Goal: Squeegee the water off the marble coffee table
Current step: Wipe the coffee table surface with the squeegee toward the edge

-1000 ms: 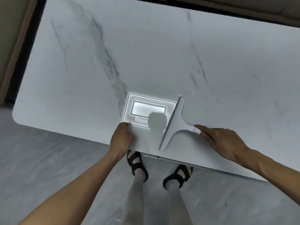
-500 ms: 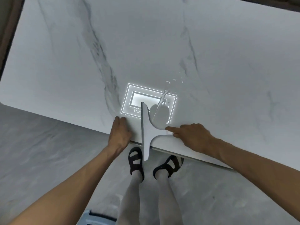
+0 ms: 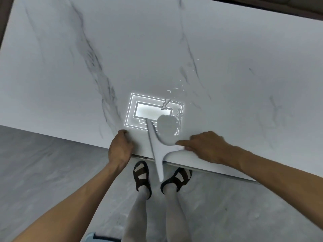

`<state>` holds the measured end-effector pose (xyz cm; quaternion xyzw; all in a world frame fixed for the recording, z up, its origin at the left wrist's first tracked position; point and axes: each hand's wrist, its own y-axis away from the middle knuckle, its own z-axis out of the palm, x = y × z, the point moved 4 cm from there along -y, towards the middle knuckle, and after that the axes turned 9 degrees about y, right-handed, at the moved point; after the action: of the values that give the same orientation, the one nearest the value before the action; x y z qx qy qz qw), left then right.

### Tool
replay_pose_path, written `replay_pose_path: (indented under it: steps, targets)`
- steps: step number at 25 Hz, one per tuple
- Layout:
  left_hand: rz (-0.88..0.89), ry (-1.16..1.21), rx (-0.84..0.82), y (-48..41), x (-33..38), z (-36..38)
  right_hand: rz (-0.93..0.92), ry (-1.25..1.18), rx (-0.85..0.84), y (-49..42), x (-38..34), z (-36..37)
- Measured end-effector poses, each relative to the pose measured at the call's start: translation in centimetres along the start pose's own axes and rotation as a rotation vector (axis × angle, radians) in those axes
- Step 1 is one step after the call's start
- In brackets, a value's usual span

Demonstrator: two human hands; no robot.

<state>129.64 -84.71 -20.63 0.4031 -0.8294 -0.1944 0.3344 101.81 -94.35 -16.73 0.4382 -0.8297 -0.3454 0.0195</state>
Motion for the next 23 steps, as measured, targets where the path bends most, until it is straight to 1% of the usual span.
replay_pose_path:
  steps: [4, 5, 7, 9, 11, 13, 15, 17, 20, 21, 23]
  targets:
    - [-0.093, 0.153, 0.187, 0.0, -1.6, -2.2, -0.100, -0.015, 0.027, -7.2, -7.6, 0.0]
    - [-0.098, 0.147, 0.208, -0.2, -2.0, -2.6, -0.111, -0.008, 0.037, -8.6, -8.7, -0.2]
    - [-0.065, 0.101, 0.180, -0.7, -2.4, -2.9, -0.110, -0.001, 0.061, -10.4, -8.9, -0.3]
    - [-0.010, 0.046, 0.096, -1.0, -2.2, -2.5, -0.071, -0.017, 0.073, -10.0, -7.0, 0.1]
    - [0.053, 0.035, 0.022, -0.7, -1.1, -1.6, -0.014, -0.029, 0.095, -7.6, -3.2, 0.5]
    - [0.113, 0.037, -0.048, 0.1, 0.5, -0.4, 0.093, -0.056, 0.121, -3.6, 1.7, 0.9]
    - [0.169, 0.003, -0.158, 0.7, 2.2, 1.2, 0.217, -0.064, 0.150, 0.9, 6.2, 1.4]
    - [0.182, -0.032, -0.253, 1.3, 3.9, 2.8, 0.333, -0.053, 0.152, 5.2, 9.6, 1.8]
    - [0.104, -0.030, -0.253, 1.4, 5.5, 3.8, 0.478, -0.036, 0.141, 9.5, 12.1, 1.7]
    - [0.095, -0.026, -0.237, 1.4, 5.7, 3.8, 0.496, -0.027, 0.152, 10.2, 12.1, 1.5]
    - [0.104, -0.017, -0.192, 1.2, 5.6, 3.4, 0.437, -0.020, 0.172, 10.1, 10.5, 0.9]
